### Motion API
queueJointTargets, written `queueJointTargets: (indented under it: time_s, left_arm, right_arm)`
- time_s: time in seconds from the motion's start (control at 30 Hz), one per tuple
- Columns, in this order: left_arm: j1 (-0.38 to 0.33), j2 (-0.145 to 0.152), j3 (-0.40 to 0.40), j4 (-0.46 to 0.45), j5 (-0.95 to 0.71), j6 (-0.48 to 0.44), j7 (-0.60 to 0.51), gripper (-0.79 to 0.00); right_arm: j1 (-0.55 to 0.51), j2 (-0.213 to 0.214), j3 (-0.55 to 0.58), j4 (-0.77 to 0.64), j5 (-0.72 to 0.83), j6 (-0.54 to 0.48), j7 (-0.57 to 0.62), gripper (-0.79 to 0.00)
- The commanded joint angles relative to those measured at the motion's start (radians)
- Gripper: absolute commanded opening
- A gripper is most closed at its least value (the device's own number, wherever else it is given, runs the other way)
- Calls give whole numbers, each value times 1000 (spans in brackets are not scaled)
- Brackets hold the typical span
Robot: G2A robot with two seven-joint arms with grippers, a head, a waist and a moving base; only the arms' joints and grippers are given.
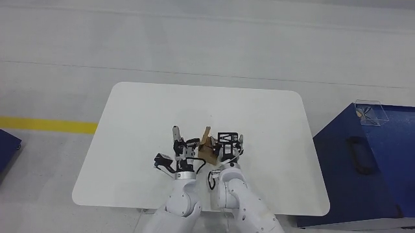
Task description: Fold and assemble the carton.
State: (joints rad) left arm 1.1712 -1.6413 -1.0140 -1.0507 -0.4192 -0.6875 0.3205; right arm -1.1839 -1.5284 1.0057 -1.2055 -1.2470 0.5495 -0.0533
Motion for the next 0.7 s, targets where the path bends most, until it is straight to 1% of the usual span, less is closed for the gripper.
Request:
queueJointTargets:
  time_s: [0.0, 0.13, 0.2, 0.3, 0.43, 0.5, 0.6, 0.67]
  left_arm:
    - [-6, -2, -2, 5, 25, 26, 8, 0]
    - [-15, -5, -3, 11, 69, 64, 6, 0]
    - [-16, -5, -8, 13, 100, 76, 16, 0]
    - [-24, -10, -32, -1, 71, 108, 65, 0]
    - [-49, -15, -50, 14, 77, 221, 127, 0]
    - [-59, -17, -43, 29, 95, 299, 114, 0]
    - [-58, -15, -37, 36, 122, 389, 61, 0]
    - [-43, -12, -38, 19, 110, 440, -4, 0]
  right_arm:
    - [-32, 12, 48, -55, -9, 4, 25, 0]
    - [-111, 38, 150, -172, -25, -21, 83, 0]
    - [-135, 47, 189, -200, -27, -46, 116, 0]
    - [-138, 51, 214, -188, -28, -59, 162, 0]
    - [-109, 47, 208, -131, -20, -74, 187, 0]
    - [-95, 43, 201, -107, -11, -74, 183, 0]
    - [-82, 39, 197, -84, 2, -74, 172, 0]
    - [-78, 37, 199, -76, 9, -73, 165, 0]
